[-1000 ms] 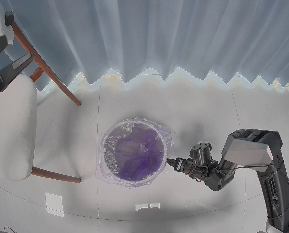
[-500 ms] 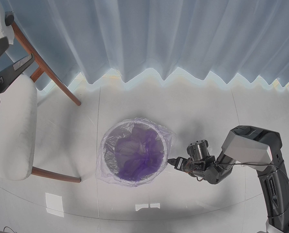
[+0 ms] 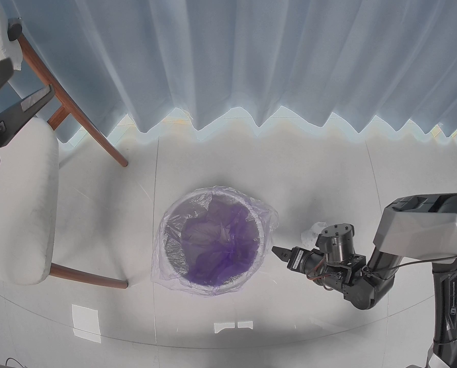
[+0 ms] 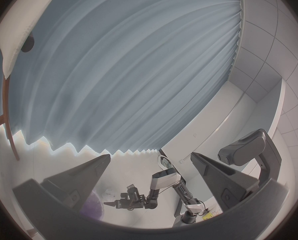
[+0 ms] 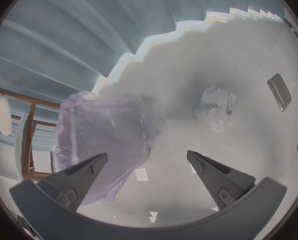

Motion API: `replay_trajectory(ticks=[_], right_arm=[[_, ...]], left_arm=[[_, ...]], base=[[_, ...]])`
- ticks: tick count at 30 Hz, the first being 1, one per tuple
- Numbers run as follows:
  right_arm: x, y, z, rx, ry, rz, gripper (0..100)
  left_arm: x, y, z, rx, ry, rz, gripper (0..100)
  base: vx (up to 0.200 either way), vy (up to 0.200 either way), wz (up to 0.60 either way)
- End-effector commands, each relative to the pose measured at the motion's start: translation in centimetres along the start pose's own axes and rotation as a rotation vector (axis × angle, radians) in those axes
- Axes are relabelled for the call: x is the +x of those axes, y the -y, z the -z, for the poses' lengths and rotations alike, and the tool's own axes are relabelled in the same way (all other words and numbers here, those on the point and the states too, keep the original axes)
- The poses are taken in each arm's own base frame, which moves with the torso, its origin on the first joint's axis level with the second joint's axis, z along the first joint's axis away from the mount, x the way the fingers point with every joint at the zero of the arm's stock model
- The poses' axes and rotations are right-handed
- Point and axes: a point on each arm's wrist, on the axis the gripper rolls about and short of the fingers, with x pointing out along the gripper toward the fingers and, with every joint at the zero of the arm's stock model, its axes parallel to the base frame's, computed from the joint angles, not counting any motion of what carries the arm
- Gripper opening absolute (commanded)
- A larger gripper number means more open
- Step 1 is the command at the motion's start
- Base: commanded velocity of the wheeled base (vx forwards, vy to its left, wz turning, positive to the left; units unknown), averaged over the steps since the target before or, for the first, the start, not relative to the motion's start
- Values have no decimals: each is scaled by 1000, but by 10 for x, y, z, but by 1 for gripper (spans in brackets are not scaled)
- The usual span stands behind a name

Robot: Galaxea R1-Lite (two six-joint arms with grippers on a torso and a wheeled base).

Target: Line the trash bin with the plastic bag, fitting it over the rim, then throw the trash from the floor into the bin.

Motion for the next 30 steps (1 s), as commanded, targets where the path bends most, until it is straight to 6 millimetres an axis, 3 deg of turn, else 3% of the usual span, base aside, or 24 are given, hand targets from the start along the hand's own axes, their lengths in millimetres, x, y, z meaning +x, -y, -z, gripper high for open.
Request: replay_trajectory(ticks=[1,9,14,17,23,30], right_arm=[[-51,-9,-14,-4,79,-61,100],[-80,-5,-16,-64,161,-103,100],[-104,-17,-49,-42,280,-194,100],[-116,-6,-69,-11,268,-253,100],[-109,12,-92,-25,239,-140,100],[-93,7,-106,-40,184,-94,100]], left_arm=[[1,-2,2,-6,-8,-1,100],[2,-2,1,-4,-4,-1,100],[2,-4,3,-16,-18,-8,100],[1,-4,3,-28,-26,9,100],[1,-3,3,-64,-32,28,100],[0,-4,2,-59,-27,19,100]], base=[[0,0,0],[0,0,0],[0,0,0],[0,-67,0],[0,-200,0],[0,-200,0]])
